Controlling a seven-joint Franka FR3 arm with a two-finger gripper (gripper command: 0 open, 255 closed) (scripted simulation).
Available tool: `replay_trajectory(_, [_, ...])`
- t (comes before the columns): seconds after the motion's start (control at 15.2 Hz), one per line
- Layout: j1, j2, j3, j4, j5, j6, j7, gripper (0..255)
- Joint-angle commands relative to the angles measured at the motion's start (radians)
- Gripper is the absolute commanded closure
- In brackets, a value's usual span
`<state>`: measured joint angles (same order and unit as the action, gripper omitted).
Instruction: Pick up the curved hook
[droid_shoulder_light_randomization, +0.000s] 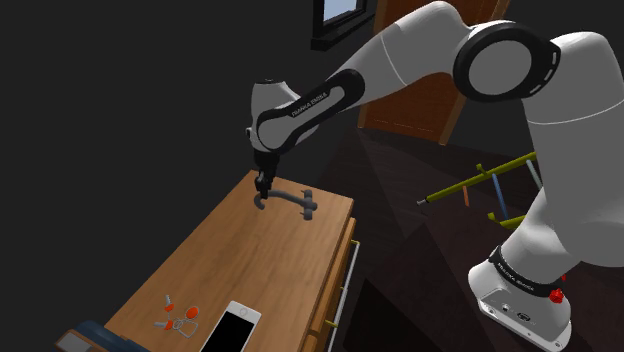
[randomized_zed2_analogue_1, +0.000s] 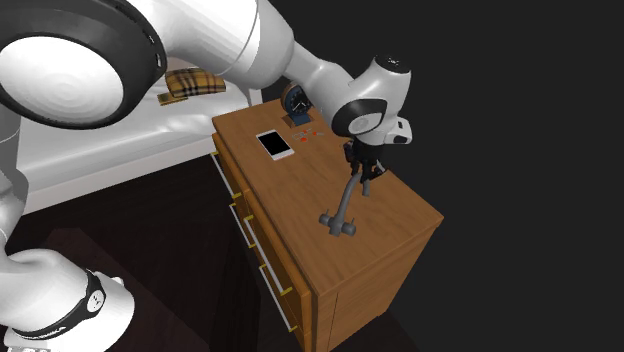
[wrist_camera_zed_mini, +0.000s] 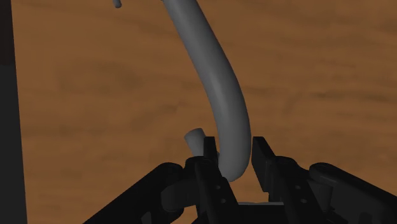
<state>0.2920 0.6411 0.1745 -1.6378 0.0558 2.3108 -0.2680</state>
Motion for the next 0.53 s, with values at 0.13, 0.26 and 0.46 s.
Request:
replay_trajectory(0.13, [-0.002,-0.030,0.002,0.002,0.002,-0.032,0.002,255])
replay_trajectory(0.26, [-0.003,-0.045,0.003,0.006,0.003,-0.051,0.004,255])
replay_trajectory(0.46, [-0.005,-0.067,0.005,0.013,0.005,-0.080,0.007,255])
